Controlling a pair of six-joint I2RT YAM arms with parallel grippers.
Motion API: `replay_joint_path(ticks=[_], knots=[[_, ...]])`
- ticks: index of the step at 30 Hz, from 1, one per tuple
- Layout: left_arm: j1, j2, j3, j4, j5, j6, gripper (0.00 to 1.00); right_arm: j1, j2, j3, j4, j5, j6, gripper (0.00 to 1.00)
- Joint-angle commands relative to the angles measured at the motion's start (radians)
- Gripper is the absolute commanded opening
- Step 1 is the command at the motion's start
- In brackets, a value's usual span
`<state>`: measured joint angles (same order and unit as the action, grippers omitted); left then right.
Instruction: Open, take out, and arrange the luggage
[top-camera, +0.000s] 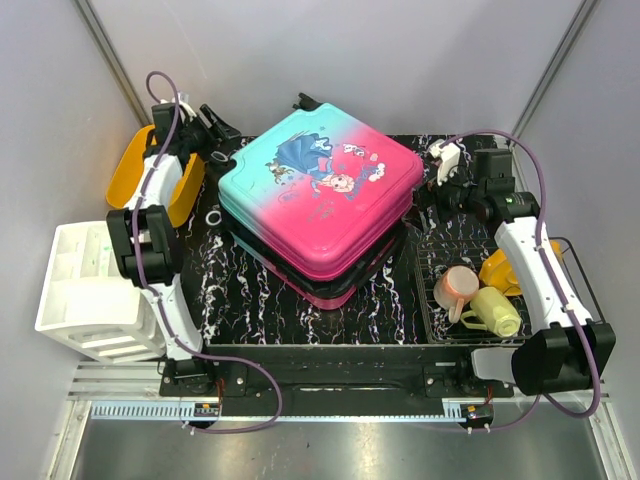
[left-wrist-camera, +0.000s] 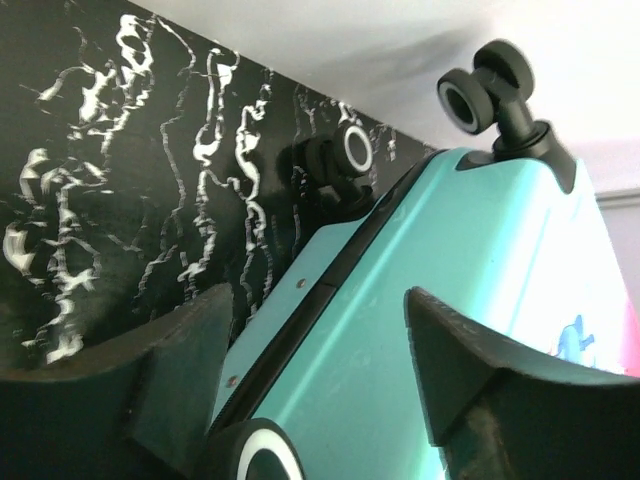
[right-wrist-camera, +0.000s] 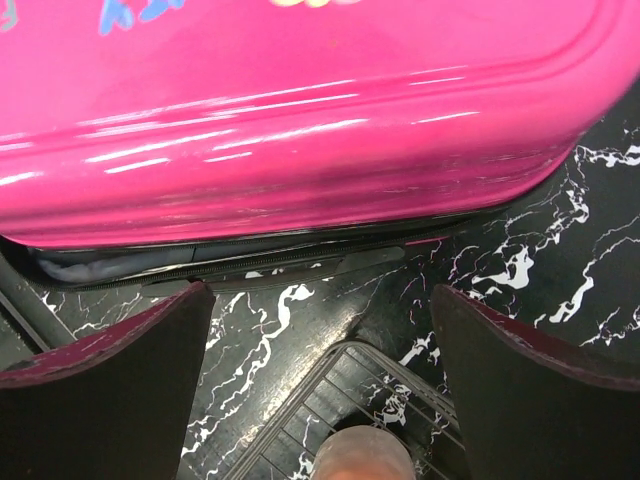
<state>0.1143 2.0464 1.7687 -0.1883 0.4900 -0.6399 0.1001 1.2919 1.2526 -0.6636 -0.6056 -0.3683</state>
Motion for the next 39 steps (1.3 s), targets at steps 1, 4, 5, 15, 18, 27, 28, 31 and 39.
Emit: replay_joint_path(ticks=[1, 4, 5, 15, 18, 27, 28, 31, 39], knots=[[0.048, -0.222, 0.000, -0.110, -0.049, 0.106, 0.95, 0.007, 0.000, 0.048, 0.028, 0.040, 0.035, 1.00], [0.131, -0.384, -0.140, -0.158, -0.066, 0.132, 0.99, 0.006, -0.016, 0.034, 0.073, 0.033, 0.065, 1.00], [0.146, -0.423, -0.175, -0.180, -0.073, 0.147, 0.99, 0.007, -0.019, 0.030, 0.082, 0.029, 0.069, 1.00], [0.177, -0.698, -0.587, -0.301, -0.025, 0.105, 0.99, 0.007, -0.046, 0.030, 0.090, 0.044, 0.039, 1.00], [0.147, -0.687, -0.650, -0.248, -0.002, 0.065, 0.99, 0.007, -0.066, 0.028, 0.078, 0.064, 0.019, 1.00], [-0.036, -0.449, -0.514, -0.028, -0.007, -0.024, 0.99, 0.007, -0.124, -0.009, 0.048, 0.105, -0.011, 1.00], [-0.045, -0.419, -0.490, -0.016, 0.005, -0.032, 0.99, 0.007, -0.129, -0.010, 0.048, 0.109, -0.012, 1.00], [-0.097, -0.309, -0.382, 0.009, 0.027, -0.027, 0.99, 0.007, -0.146, -0.012, 0.036, 0.110, -0.020, 1.00], [-0.195, -0.068, -0.115, 0.004, 0.082, 0.042, 0.96, 0.010, -0.180, -0.035, 0.105, 0.155, -0.066, 1.00]])
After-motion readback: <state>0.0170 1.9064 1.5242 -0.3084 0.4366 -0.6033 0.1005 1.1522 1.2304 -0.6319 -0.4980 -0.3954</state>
